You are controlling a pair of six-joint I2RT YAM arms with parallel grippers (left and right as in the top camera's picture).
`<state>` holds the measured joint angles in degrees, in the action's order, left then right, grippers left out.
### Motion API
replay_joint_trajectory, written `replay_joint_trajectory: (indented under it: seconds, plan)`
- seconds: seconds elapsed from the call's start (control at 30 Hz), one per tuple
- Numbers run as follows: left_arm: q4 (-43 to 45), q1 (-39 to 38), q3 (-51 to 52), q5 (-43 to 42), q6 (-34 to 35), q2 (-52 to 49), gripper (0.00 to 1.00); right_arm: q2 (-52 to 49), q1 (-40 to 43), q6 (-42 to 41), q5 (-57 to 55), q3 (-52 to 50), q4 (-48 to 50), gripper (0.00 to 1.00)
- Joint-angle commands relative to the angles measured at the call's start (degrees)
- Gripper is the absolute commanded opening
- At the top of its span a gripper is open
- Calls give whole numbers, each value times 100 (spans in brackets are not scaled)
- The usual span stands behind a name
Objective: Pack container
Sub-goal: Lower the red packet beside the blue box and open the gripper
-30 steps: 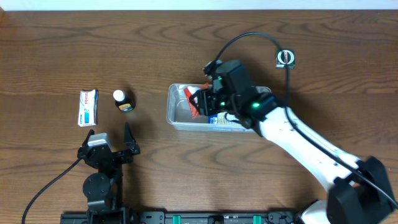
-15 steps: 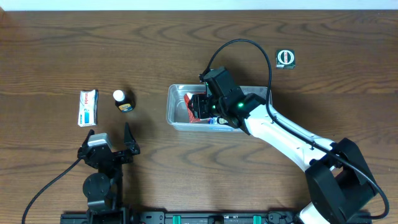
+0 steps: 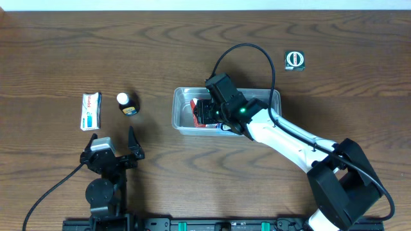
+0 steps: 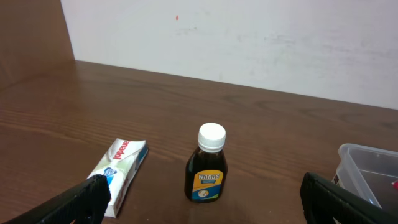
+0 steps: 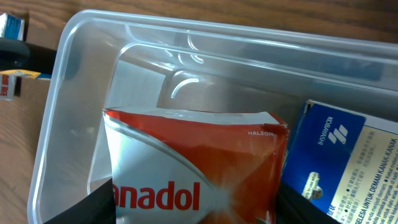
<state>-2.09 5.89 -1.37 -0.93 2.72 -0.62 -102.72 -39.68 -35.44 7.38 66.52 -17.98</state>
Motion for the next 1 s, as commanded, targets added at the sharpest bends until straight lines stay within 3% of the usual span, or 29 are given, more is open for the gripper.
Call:
replay_joint_trajectory:
  seconds: [0.0,0.97]
  plan:
    - [-210,4,114,114,-76,28,98,-59,-52,-151,-149,20,-13,58]
    - [-210,4,114,114,-79,28,98,-358,-59,-1119,-621,20,-59,62]
